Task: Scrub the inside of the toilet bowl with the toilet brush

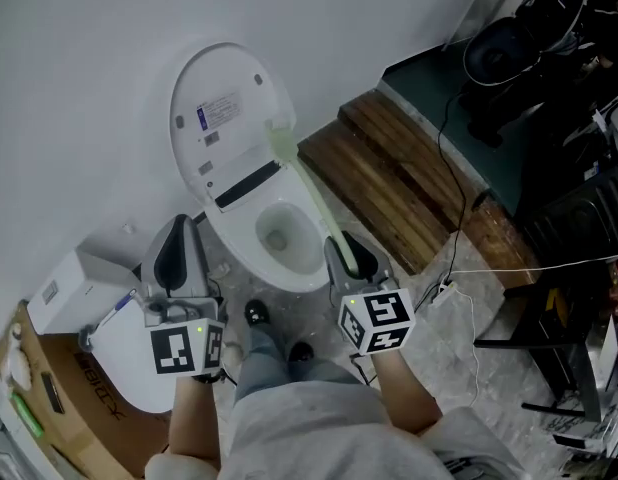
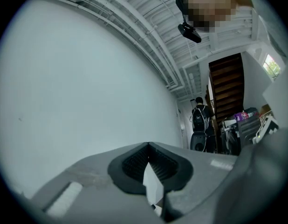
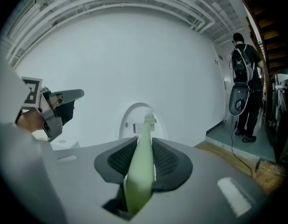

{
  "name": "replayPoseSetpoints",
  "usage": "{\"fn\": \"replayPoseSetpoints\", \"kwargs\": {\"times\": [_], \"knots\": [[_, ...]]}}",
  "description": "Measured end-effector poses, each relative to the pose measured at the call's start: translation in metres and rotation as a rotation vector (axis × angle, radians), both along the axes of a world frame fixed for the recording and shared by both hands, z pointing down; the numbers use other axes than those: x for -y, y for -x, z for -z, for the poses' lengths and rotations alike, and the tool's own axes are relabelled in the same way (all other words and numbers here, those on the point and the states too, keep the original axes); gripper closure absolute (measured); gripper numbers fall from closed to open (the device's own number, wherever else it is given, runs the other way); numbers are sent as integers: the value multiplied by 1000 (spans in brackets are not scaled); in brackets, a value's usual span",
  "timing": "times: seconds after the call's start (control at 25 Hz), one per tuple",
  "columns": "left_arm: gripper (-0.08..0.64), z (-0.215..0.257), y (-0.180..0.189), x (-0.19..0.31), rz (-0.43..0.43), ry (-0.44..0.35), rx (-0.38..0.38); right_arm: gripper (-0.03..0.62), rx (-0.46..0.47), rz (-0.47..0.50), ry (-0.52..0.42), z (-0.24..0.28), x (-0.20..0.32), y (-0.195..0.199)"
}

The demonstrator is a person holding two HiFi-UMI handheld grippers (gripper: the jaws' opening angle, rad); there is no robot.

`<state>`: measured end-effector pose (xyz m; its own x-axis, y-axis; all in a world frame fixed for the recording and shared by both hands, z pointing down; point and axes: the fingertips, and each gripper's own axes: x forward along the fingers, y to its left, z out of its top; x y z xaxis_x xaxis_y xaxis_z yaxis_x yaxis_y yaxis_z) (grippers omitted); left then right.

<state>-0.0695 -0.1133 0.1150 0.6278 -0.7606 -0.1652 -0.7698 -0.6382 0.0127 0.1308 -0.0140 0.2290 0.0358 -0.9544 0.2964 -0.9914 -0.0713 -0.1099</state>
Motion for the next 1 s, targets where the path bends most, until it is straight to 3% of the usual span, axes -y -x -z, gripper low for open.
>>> {"fn": "replayPoseSetpoints", "kwargs": {"times": [0.28, 0.52, 1.0], "knots": [[555, -26, -10, 52, -48, 46, 8, 491, 48, -33, 134, -53, 27, 1], [555, -57, -24, 95, -103, 85, 65, 491, 85, -59, 260, -102, 45, 2], [555, -103, -38, 152, -169, 158, 94, 491, 172, -106, 458, -195, 53, 8]]}}
